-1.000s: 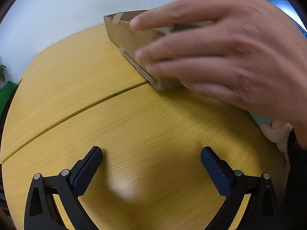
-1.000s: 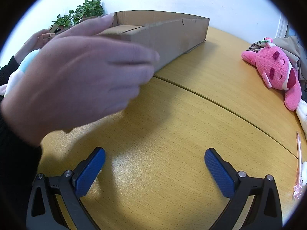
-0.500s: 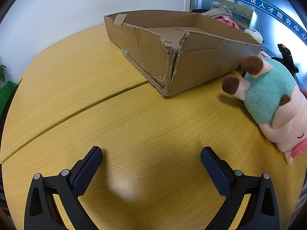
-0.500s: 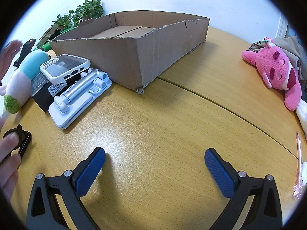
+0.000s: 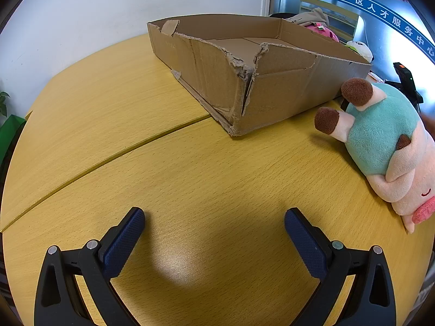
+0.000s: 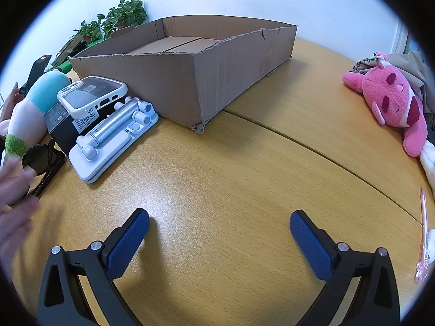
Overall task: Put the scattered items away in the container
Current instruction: 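Move the right tool toward the pink-and-teal plush pig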
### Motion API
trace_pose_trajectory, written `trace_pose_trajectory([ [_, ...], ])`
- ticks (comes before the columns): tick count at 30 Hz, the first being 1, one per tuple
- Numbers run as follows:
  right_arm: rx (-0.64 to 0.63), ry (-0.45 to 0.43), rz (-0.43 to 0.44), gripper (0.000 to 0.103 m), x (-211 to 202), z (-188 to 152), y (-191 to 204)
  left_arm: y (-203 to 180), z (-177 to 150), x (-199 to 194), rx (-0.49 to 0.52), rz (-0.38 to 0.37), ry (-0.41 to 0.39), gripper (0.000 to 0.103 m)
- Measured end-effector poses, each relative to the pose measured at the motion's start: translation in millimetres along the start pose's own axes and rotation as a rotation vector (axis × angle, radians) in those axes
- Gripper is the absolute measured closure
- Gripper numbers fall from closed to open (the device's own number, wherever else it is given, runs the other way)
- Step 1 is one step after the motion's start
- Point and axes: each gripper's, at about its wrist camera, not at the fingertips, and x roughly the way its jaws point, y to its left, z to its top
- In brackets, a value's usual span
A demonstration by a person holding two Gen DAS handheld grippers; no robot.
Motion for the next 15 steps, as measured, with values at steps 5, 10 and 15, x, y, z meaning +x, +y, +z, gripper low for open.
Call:
trace_pose_trajectory([
  [5,0.000,0.000,0.000,0.000,-0.1,-0.1,0.1,-3.9,1.1,0.4,-0.046,0.035,-0.001,0.000],
  [10,0.000,0.000,0.000,0.000,-0.1,-0.1,0.1,-24.3,-0.5,-1.4,-0.062,0.051,-0.002,0.000],
  [15,0.023,0.001,-0.023,0.000,2.1,4.2,0.1,-56.3,-7.2,-6.4,-0.073,0.056,-0.002,0.000],
])
